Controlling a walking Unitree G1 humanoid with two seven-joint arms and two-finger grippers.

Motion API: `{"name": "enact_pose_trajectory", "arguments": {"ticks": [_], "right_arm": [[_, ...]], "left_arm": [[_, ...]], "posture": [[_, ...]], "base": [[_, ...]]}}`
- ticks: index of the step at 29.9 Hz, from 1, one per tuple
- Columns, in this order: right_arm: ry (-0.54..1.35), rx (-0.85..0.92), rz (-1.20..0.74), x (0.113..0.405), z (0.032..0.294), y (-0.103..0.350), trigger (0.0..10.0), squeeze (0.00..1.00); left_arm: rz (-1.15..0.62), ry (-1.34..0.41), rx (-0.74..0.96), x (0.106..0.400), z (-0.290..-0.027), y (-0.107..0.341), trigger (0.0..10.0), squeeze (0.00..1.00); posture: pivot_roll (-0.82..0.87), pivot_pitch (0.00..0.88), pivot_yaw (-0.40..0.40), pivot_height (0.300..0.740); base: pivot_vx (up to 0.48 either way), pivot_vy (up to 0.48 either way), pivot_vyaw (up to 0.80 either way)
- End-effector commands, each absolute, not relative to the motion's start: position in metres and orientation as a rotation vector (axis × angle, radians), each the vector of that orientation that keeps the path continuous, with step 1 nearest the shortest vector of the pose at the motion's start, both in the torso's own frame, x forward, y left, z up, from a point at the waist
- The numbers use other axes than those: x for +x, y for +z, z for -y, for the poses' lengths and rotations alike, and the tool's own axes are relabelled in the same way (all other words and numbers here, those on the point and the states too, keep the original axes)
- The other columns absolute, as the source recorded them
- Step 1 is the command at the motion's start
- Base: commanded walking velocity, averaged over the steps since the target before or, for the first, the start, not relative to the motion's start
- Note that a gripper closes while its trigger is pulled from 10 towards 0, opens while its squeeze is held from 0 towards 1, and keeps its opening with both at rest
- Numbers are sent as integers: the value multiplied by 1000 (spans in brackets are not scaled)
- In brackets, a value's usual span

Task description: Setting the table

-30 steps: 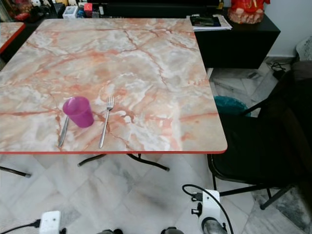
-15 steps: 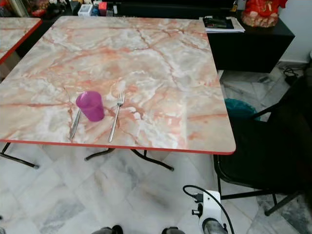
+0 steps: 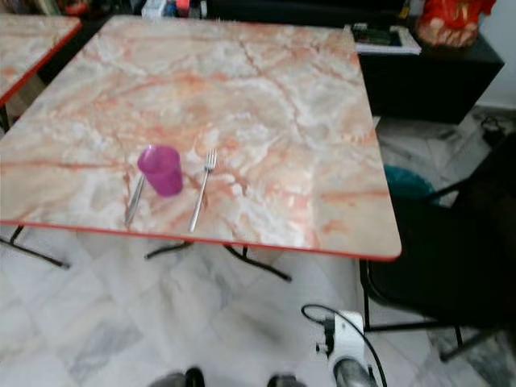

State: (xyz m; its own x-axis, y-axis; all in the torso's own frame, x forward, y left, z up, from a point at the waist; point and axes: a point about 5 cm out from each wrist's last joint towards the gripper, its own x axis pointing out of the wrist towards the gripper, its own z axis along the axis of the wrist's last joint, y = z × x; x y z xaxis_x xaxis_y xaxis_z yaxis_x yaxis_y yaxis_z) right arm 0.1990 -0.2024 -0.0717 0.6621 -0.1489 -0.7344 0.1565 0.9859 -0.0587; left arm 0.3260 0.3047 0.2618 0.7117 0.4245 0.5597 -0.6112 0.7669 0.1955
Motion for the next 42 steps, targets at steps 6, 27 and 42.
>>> {"name": "enact_pose_trajectory", "arguments": {"ticks": [6,27,42], "right_arm": [[-177,8,-846,195,203,-74,10000,0],[-177,11,-849,194,201,-75,10000,0],[-180,12,-849,195,201,-74,10000,0]], "left_arm": [[260,168,162,370,-227,249,10000,0],[-36,-51,-208,385,-221,263,10000,1000],[-145,-166,-291,386,-199,250,10000,0]], "posture": [[-13,195,-19,740],[-12,213,-9,740],[-13,215,-5,740]], "base": [[0,0,0],[0,0,0],[0,0,0]]}}
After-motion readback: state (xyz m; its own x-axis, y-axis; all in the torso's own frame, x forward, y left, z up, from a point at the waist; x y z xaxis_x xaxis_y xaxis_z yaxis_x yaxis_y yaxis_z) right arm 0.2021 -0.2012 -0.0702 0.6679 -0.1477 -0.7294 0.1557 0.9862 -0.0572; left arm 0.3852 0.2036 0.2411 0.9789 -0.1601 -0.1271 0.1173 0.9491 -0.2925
